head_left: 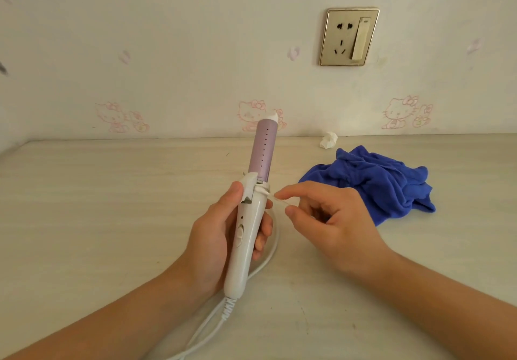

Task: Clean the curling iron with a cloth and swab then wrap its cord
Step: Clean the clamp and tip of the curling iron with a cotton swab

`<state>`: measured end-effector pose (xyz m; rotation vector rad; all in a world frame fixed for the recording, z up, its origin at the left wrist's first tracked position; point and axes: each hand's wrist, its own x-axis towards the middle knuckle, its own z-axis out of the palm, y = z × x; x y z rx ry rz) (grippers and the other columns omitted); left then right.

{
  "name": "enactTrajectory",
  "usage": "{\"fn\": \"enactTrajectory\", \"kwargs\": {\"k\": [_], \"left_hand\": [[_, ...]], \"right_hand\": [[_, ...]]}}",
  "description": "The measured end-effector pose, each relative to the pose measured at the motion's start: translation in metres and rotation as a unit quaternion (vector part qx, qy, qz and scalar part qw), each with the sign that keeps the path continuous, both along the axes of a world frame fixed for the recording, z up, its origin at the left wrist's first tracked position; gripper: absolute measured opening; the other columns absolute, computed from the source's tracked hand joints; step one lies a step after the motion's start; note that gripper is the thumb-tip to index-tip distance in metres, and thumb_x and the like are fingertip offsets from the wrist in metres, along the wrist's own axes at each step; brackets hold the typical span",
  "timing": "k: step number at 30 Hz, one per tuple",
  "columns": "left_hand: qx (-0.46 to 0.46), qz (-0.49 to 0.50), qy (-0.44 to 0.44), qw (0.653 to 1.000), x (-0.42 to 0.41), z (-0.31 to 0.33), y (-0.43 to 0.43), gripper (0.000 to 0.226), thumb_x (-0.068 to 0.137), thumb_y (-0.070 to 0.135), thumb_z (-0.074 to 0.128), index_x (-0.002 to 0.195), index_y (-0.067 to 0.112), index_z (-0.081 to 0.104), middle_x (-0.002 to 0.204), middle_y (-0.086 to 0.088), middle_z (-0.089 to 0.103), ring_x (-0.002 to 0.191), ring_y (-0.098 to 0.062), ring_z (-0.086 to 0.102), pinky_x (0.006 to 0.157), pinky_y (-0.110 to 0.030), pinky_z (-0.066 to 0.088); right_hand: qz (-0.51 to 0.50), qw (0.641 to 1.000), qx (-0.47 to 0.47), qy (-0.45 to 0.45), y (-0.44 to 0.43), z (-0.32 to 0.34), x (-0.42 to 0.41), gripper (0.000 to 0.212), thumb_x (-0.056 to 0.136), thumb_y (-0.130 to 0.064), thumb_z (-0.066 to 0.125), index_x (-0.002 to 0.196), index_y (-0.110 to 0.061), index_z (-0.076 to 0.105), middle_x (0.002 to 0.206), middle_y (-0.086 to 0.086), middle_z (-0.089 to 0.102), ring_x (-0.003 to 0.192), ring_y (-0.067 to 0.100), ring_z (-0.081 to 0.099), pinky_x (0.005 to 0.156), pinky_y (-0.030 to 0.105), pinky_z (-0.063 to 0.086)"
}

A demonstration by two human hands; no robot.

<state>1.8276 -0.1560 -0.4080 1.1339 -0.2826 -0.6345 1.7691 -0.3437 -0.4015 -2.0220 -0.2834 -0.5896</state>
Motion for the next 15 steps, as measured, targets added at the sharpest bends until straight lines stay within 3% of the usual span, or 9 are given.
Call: {"fn": "enactTrajectory", "kwargs": {"k": [4, 9, 13, 15], "left_hand": [[0.005, -0.009, -0.019, 1.000, -0.004, 0.001, 0.000, 0.059, 0.094, 0.058, 0.044, 0.103, 0.005, 0.069, 0.075, -0.020, 0.060, 0.054, -0.024, 0.051, 0.048, -0.030, 0.046], [0.013, -0.009, -0.031, 0.999, -0.007, 0.002, 0.001, 0.062, 0.101, 0.055, 0.036, 0.105, 0.001, 0.066, 0.075, -0.019, 0.061, 0.052, -0.023, 0.051, 0.047, -0.029, 0.044], [0.011, -0.006, -0.025, 1.000, -0.009, 0.004, 0.001, 0.059, 0.101, 0.053, 0.036, 0.108, 0.005, 0.069, 0.074, -0.018, 0.061, 0.054, -0.024, 0.052, 0.049, -0.030, 0.043], [0.012, -0.006, -0.026, 1.000, -0.011, 0.005, 0.001, 0.059, 0.101, 0.053, 0.036, 0.106, 0.004, 0.069, 0.074, -0.019, 0.062, 0.055, -0.024, 0.052, 0.050, -0.031, 0.042]], "right_hand": [[0.019, 1.000, -0.008, 0.007, 0.006, 0.002, -0.004, 0.016, 0.088, -0.009, 0.068, 0.098, -0.016, 0.079, 0.051, 0.004, 0.046, 0.047, 0.007, 0.037, 0.051, 0.022, 0.037], [-0.031, 0.999, 0.001, -0.010, 0.004, 0.004, -0.001, 0.015, 0.090, 0.002, 0.070, 0.094, -0.010, 0.076, 0.049, -0.009, 0.045, 0.045, 0.004, 0.039, 0.053, 0.018, 0.039], [0.035, 0.999, -0.021, 0.013, 0.014, 0.005, -0.013, 0.009, 0.089, -0.005, 0.070, 0.092, -0.010, 0.077, 0.049, 0.005, 0.046, 0.045, 0.005, 0.036, 0.051, 0.020, 0.037], [0.020, 0.999, -0.025, 0.010, 0.015, 0.007, -0.014, 0.009, 0.090, -0.007, 0.070, 0.093, -0.012, 0.077, 0.048, 0.004, 0.046, 0.045, 0.005, 0.037, 0.051, 0.020, 0.038]]}}
